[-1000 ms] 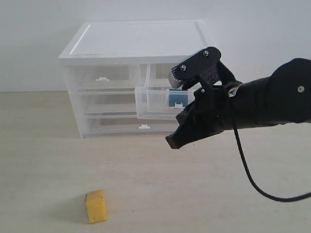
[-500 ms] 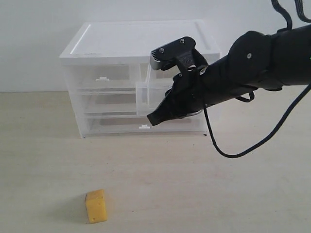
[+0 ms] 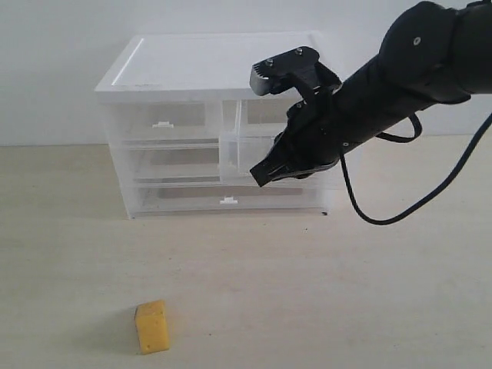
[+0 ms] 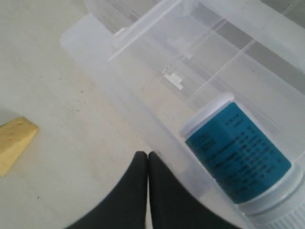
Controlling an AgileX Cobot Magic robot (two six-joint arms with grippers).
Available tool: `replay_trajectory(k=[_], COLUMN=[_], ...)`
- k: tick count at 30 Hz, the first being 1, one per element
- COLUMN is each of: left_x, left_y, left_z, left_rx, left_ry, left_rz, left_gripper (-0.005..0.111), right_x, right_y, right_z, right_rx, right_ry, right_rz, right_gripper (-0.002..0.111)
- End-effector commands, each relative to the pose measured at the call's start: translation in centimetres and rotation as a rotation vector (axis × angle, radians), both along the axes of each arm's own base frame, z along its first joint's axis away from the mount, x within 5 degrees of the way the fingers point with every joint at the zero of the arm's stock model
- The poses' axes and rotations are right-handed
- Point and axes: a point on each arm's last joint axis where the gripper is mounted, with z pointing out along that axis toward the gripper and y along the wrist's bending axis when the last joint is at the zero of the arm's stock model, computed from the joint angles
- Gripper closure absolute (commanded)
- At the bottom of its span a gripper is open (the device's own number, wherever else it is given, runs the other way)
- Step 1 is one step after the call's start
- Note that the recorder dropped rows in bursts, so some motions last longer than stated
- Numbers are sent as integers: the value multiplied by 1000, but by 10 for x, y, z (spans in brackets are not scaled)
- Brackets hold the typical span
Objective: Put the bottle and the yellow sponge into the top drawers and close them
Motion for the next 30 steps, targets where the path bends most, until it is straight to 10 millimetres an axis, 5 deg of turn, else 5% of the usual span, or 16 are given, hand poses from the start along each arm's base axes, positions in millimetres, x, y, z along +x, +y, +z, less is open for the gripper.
replay_trajectory(k=[1, 8, 14, 18, 23, 30], left_x=[0, 0, 0, 0, 0, 0], left_y=[0, 0, 0, 0, 0, 0], left_z=[-1, -1, -1, -1, -1, -1], left_rx=[-13, -13, -13, -13, -13, -13], left_ry=[3, 3, 3, 3, 3, 3], left_rz=[-4, -4, -4, -4, -4, -4], left_gripper=[103, 103, 103, 103, 103, 103], right_x=[12, -16, -42, -55, -45, -15], right_y=[-13, -6, -6, -14, -12, 3], right_z=[14, 11, 46, 76, 77, 49], right_rx=[-80, -144, -76, -95, -82, -99], right_ry=[-111, -3, -90, -244, -316, -289], right_rz=[65, 397, 556, 591, 533, 554], right_gripper=[108, 108, 108, 84, 34, 43])
